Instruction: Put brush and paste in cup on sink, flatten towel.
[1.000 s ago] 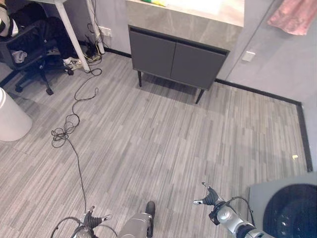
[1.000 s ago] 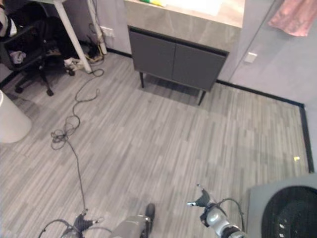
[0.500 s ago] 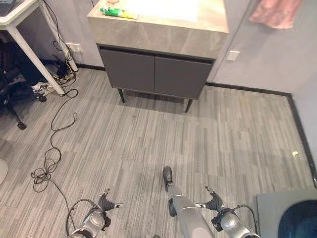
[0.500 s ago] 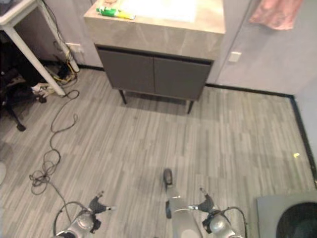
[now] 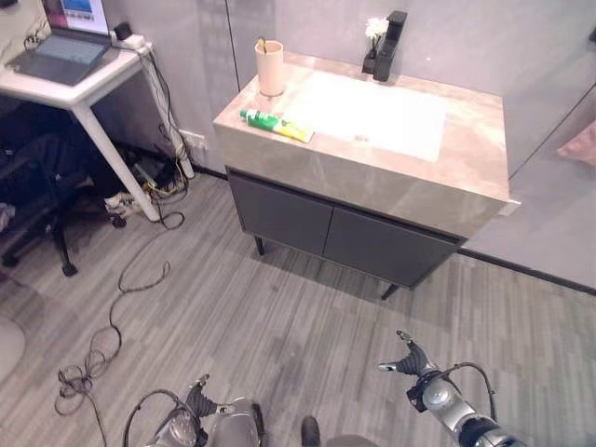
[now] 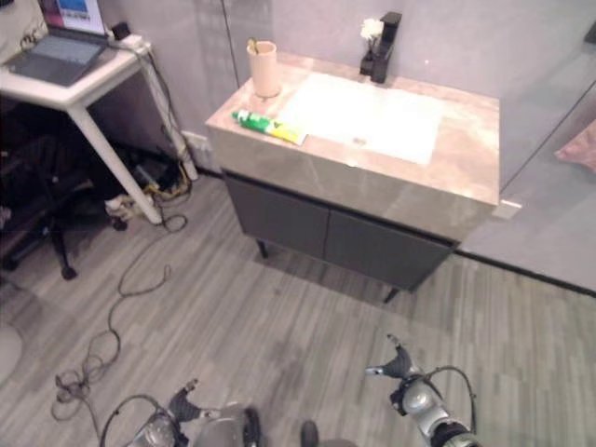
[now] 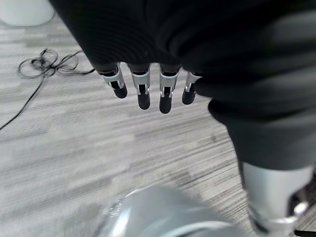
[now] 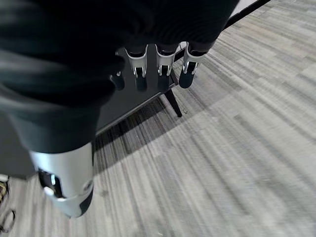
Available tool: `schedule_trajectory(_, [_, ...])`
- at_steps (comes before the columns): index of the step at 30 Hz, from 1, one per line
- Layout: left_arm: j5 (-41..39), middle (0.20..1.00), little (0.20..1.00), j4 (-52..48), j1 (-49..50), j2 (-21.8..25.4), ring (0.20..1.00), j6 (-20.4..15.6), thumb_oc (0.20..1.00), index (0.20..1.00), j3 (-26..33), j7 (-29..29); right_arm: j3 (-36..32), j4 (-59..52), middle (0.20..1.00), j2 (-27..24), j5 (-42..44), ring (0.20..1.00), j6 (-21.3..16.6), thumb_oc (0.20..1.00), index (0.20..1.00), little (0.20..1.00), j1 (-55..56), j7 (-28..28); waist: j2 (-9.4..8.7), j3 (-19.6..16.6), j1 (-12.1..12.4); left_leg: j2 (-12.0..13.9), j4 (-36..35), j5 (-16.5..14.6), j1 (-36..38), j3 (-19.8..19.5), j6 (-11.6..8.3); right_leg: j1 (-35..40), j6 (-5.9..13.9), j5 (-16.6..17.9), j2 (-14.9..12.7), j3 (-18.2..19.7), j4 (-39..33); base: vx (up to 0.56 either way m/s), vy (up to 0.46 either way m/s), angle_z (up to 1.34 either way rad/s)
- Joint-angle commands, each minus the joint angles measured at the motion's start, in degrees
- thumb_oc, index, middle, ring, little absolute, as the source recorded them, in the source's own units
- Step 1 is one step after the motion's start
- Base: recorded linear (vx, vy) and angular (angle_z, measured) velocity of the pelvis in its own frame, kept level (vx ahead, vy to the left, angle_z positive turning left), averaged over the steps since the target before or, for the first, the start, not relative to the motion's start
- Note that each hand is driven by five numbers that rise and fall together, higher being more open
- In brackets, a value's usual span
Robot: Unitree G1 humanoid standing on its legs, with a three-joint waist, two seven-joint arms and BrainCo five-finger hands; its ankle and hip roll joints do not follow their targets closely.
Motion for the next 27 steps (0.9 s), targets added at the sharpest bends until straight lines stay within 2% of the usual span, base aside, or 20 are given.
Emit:
schedule_trajectory(1, [-0.43, 1.0, 1.0, 1.55, -0.69, 0.61, 1.0, -0.1, 1.0, 1.0, -0.26, 0.84, 0.86, -2.08, 1.0, -2.15, -0.59, 1.0, -0.88, 1.0, 1.0, 1.0, 1.99, -0.92, 1.47, -0.41, 1.17, 0.26, -10.04, 9.44, 6.68, -7.28, 0.37, -4.83, 7.0, -1.89, -0.42, 1.8, 7.22, 0.17, 0.074, -0.72])
schedule_trajectory(2, [-0.43, 1.0, 1.0, 1.55, -0.69, 0.61, 1.0, -0.1, 1.0, 1.0, -0.26, 0.84, 0.86, -2.08, 1.0, -2.15, -0.59, 1.0, -0.88, 1.0, 1.0, 1.0, 1.99, -0.92, 1.47, -0.42, 1.17, 0.26, -10.08, 9.47, 6.69, -7.28, 0.37, -4.84, 7.0, -1.88, -0.42, 1.8, 7.22, 0.47, 0.239, -0.72])
schedule_trajectory(5, [-0.9, 1.0, 1.0, 3.02, 0.25, 1.15, 1.0, 0.31, 1.0, 1.0, 1.2, 0.94, 0.99, -2.73, 1.0, -1.51, -0.59, 1.0, -0.79, 1.0, 1.0, 1.0, 1.85, -0.25, 2.43, -1.47, 2.53, 3.2, -13.88, 13.59, 5.24, -12.08, -1.69, -1.2, 7.52, -5.53, -1.21, 6.37, 8.7, 0.41, 0.287, -1.0])
schedule_trajectory(6, [-0.89, 1.0, 1.0, 3.02, 0.26, 1.15, 1.0, 0.3, 1.0, 1.0, 1.19, 0.95, 0.98, -2.74, 1.0, -1.52, -0.59, 1.0, -0.78, 1.0, 1.0, 1.0, 1.87, -0.25, 2.39, -1.44, 2.58, 3.18, -13.84, 13.55, 5.3, -12.01, -1.69, -1.16, 7.53, -5.57, -1.26, 6.42, 8.71, 0.32, 0.378, -1.52])
schedule_trajectory(8, [0.91, 1.0, 1.0, 4.05, 1.05, 0.76, 1.0, 0.57, 1.0, 1.0, -0.12, 0.61, -0.45, -2.15, 1.0, -0.9, -0.02, 1.0, -0.39, 1.0, 1.0, 1.0, 3.1, 0.02, 2.79, -2.83, 2.23, 1.87, -8.67, 12.0, 4.57, -11.21, -1.06, 0.27, 9.38, -6.67, -4.97, 7.98, 10.89, 0.34, 0.451, -0.96])
schedule_trajectory(9, [0.91, 1.0, 1.0, 4.07, 1.04, 0.76, 1.0, 0.55, 1.0, 1.0, -0.16, 0.62, -0.48, -2.14, 1.0, -0.88, -0.03, 1.0, -0.4, 1.0, 1.0, 1.0, 3.12, 0.01, 2.69, -2.89, 2.24, 1.74, -8.43, 11.84, 4.43, -11.17, -1.0, 0.24, 9.43, -6.76, -5.1, 7.97, 10.92, 0.29, 0.497, -0.19])
schedule_trajectory(10, [1.92, 1.0, 1.0, 3.1, 0.82, 0.79, 1.0, 0.35, 1.0, 1.0, -1.44, 0.09, -2.34, -2.33, 1.0, -0.36, 2.1, 1.0, -0.1, 1.0, 1.0, 1.0, 4.19, 0.66, 2.51, -3.33, 1.3, -0.55, -2.78, 8.09, 3.88, -8.04, 0.33, -0.82, 10.47, -5.28, -7.96, 8.88, 12.88, 0.28, 0.521, -0.1])
schedule_trajectory(11, [2.31, 1.0, 1.0, 2.65, 1.29, 1.06, 1.0, 0.12, 1.0, 1.0, -1.8, 0.18, -4.62, -1.95, 1.0, 0.62, 6.34, 1.0, -0.29, 1.0, 1.0, 1.0, 5.31, 1.29, 2.33, -3.62, 1.08, -1.49, -2.16, 6.31, 4.76, -6.44, 1.42, -1.72, 11.39, -3.4, -9.71, 9.57, 14.57, 0.33, 0.616, -0.1])
schedule_trajectory(13, [2.37, 1.0, 1.0, 1.84, 1.61, 1.38, 1.0, -0.19, 1.0, 1.0, -1.88, 0.01, -5.83, -3.14, 1.0, 1.53, 9.19, 1.0, -0.58, 1.0, 1.0, 1.0, 5.98, 2.02, 2.5, -3.65, 0.88, -2.62, -2.85, 5.07, 6.48, -4.92, 2.57, -3.86, 12.2, 1.91, -11.7, 9.79, 17.14, 0.17, 0.359, -0.46])
schedule_trajectory(14, [2.37, 1.0, 1.0, 1.83, 1.6, 1.37, 1.0, -0.18, 1.0, 1.0, -1.88, 0.0, -5.84, -3.15, 1.0, 1.52, 9.19, 1.0, -0.58, 1.0, 1.0, 1.0, 5.97, 2.02, 2.59, -3.76, 0.98, -2.49, -3.03, 5.25, 6.39, -4.88, 2.54, -4.04, 12.19, 2.1, -11.59, 9.88, 17.05, 0.12, 0.395, -0.8])
schedule_trajectory(15, [1.95, 1.0, 1.0, 0.01, 1.63, 1.85, 1.0, -0.4, 1.0, 1.0, -2.04, -0.32, -5.34, -5.43, 1.0, 1.33, 8.72, 1.0, -0.57, 1.0, 1.0, 1.0, 5.65, 2.07, 3.11, -3.09, 1.26, -2.98, -3.58, 4.35, 7.74, -4.01, 3.24, -6.86, 11.74, 5.5, -12.8, 8.03, 19.15, 0.09, 0.36, -0.7])
schedule_trajectory(16, [1.85, 1.0, 1.0, -0.25, 1.61, 2.2, 1.0, -0.4, 1.0, 1.0, -1.91, -0.24, -5.57, -6.43, 1.0, 1.56, 9.46, 1.0, -0.71, 1.0, 1.0, 1.0, 5.54, 2.0, 3.19, -2.5, 1.4, -3.28, -4.09, 3.7, 8.78, -3.37, 3.62, -7.81, 11.36, 6.11, -13.36, 5.26, 20.39, 0.12, 0.497, -0.42])
schedule_trajectory(18, [2.0, 1.0, 1.0, -0.61, 1.46, 2.09, 1.0, -0.37, 1.0, 1.0, -1.93, -0.08, -5.81, -6.67, 1.0, 1.55, 9.98, 1.0, -0.99, 1.0, 1.0, 1.0, 5.45, 2.04, 3.48, -2.4, 1.52, -3.83, -4.71, 3.21, 9.49, -2.89, 3.96, -8.31, 11.25, 5.94, -12.86, 3.2, 21.11, 0.09, 0.315, -0.18])
schedule_trajectory(19, [2.49, 1.0, 1.0, -0.62, 1.43, 2.26, 1.0, -0.41, 1.0, 1.0, -2.32, -0.05, -5.43, -7.02, 1.0, 1.62, 10.29, 1.0, -1.69, 1.0, 1.0, 1.0, 5.38, 2.02, 4.23, -2.41, 0.7, -4.63, -8.07, 3.78, 12.11, -2.98, 4.5, -11.12, 10.56, 1.54, -6.24, 4.13, 23.16, 0.13, 0.332, -0.24])
schedule_trajectory(21, [2.85, 1.0, 1.0, 0.16, 1.64, 2.11, 1.0, -0.41, 1.0, 1.0, -2.25, -0.34, -5.25, -6.74, 1.0, 1.91, 10.5, 1.0, -1.97, 1.0, 1.0, 1.0, 5.4, 1.84, 4.51, -2.45, 0.31, -4.9, -11.21, 4.62, 13.96, -3.03, 4.47, -13.42, 10.42, -1.54, -3.19, 2.07, 20.88, 0.17, 0.278, -0.03])
schedule_trajectory(22, [3.08, 1.0, 1.0, 0.52, 1.71, 2.01, 1.0, -0.46, 1.0, 1.0, -2.13, -0.45, -4.95, -6.98, 1.0, 1.88, 10.14, 1.0, -2.03, 1.0, 1.0, 1.0, 5.49, 1.66, 4.0, -2.55, 0.26, -5.18, -12.28, 4.46, 15.25, -2.79, 4.29, -13.82, 10.19, -1.08, -3.35, -0.08, 16.88, 0.21, 0.077, -0.01])
schedule_trajectory(23, [3.26, 1.0, 1.0, 0.82, 1.89, 1.71, 1.0, -0.59, 1.0, 1.0, -1.92, -0.66, -4.49, -8.16, 1.0, 1.77, 9.3, 1.0, -1.83, 1.0, 1.0, 1.0, 5.24, 1.62, 3.73, -2.01, 0.45, -4.82, -12.94, 3.47, 17.7, -2.14, 3.83, -15.39, 10.73, 1.79, -6.03, -5.69, 11.55, 0.21, 0.026, -0.15])
schedule_trajectory(24, [3.43, 1.0, 1.0, 0.89, 1.93, 1.5, 1.0, -0.62, 1.0, 1.0, -1.9, -0.73, -4.31, -8.46, 1.0, 1.75, 8.81, 1.0, -1.74, 1.0, 1.0, 1.0, 4.99, 1.6, 3.7, -1.41, 0.12, -4.49, -12.9, 2.93, 18.42, -1.9, 3.66, -16.89, 11.18, 3.72, -7.38, -7.39, 9.23, 0.15, -0.008, -0.19])
schedule_trajectory(25, [3.43, 1.0, 1.0, 0.91, 1.93, 1.47, 1.0, -0.63, 1.0, 1.0, -1.89, -0.72, -4.31, -8.46, 1.0, 1.73, 8.8, 1.0, -1.73, 1.0, 1.0, 1.0, 4.99, 1.6, 3.81, -1.32, 0.05, -4.41, -12.82, 2.78, 18.52, -1.99, 3.64, -16.64, 11.18, 3.76, -7.31, -7.5, 9.05, 0.1, -0.013, -0.1])
schedule_trajectory(27, [4.31, 1.0, 1.0, 1.18, 1.57, 1.31, 1.0, -0.61, 1.0, 1.0, -2.29, -0.93, -4.07, -9.06, 1.0, 1.39, 7.95, 1.0, -1.59, 1.0, 1.0, 1.0, 4.97, 1.99, 3.21, -0.79, -1.31, -4.96, -12.16, 1.59, 19.43, -3.05, 3.62, -17.68, 12.01, 5.09, -7.13, -3.46, 8.43, 0.12, -0.026, 0.06])
